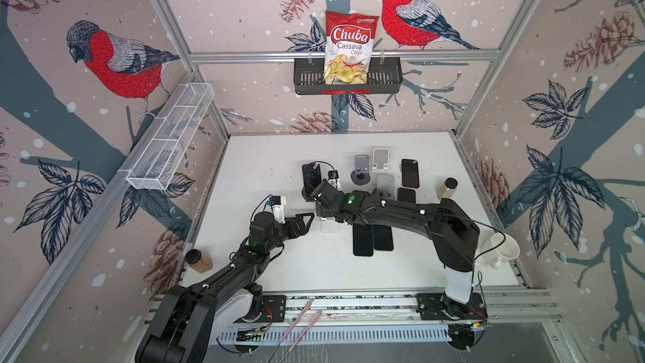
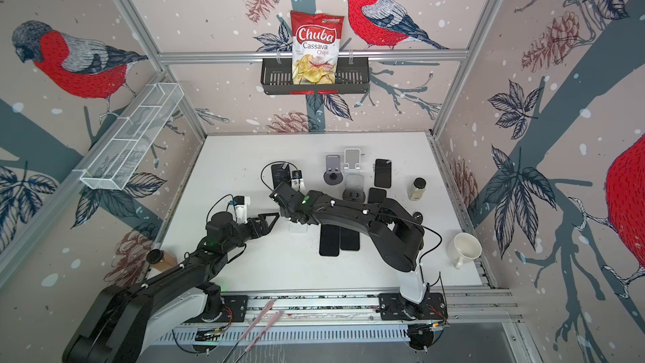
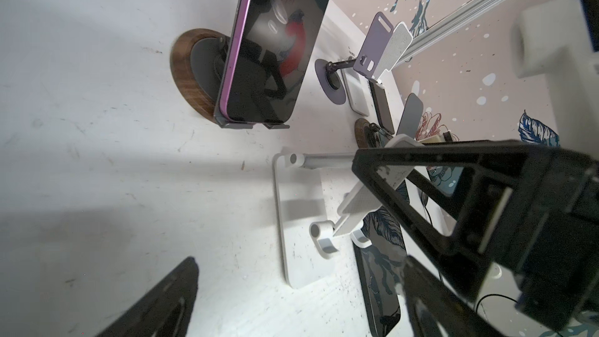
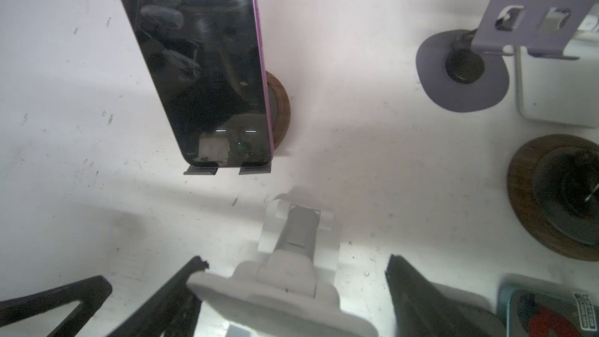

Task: Remove the phone from the phone stand
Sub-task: Pick up the phone stand from the center of the table, then place the phone stand at the top-center of the table.

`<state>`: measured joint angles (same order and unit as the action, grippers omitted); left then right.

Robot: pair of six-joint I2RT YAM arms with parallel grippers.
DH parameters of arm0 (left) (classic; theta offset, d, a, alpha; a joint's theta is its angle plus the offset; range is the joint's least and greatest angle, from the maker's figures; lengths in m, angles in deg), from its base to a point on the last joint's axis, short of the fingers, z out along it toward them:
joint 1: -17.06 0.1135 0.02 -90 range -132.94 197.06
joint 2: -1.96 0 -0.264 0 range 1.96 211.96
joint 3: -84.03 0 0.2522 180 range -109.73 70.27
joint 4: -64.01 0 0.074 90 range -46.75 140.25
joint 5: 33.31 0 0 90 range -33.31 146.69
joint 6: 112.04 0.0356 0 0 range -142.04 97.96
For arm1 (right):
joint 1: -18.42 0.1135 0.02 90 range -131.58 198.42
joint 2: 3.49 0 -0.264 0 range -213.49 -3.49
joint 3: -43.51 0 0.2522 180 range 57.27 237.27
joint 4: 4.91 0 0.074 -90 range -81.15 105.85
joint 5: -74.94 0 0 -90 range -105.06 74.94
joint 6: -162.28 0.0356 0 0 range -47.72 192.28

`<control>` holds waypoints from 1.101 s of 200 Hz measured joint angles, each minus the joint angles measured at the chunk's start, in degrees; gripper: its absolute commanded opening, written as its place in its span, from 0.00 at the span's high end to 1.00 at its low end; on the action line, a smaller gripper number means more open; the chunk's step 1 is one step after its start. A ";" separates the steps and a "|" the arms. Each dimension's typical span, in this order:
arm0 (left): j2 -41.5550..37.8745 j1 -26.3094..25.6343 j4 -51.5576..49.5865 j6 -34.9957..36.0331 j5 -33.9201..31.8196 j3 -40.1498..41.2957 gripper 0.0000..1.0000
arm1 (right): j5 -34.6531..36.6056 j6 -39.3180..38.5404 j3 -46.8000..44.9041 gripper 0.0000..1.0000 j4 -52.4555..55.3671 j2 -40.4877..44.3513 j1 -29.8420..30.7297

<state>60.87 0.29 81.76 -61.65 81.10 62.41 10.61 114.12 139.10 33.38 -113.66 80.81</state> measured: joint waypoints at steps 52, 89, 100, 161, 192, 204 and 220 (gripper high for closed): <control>0.20 0.00 0.04 0.02 0.00 0.31 0.04 | 0.00 0.79 0.15 0.38 -0.07 -0.68 0.09; 0.46 0.00 0.07 0.02 0.00 0.39 0.04 | 0.17 1.49 0.11 0.42 -0.02 -0.61 0.09; 0.52 0.00 0.11 0.02 -0.02 0.42 0.04 | 0.39 1.40 -0.33 0.42 -0.07 -0.15 0.09; 2.05 0.00 0.61 0.02 0.31 0.39 0.04 | 1.31 -4.57 -6.75 0.42 -2.78 6.12 -2.27; 3.26 0.00 0.90 0.59 1.22 0.20 0.04 | -0.09 -9.20 -10.40 0.43 -6.67 9.11 -5.64; 3.74 0.00 1.22 0.68 1.60 0.17 0.04 | -1.42 -10.93 -11.10 0.43 -8.35 9.55 -7.17; 4.37 0.00 1.70 0.87 2.19 0.13 0.04 | -3.48 -13.57 -11.47 0.43 -10.58 9.64 -9.20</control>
<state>65.24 0.29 83.46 -60.78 83.28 62.55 7.14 100.55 127.62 22.81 -104.02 71.61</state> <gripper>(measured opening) 0.963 0.661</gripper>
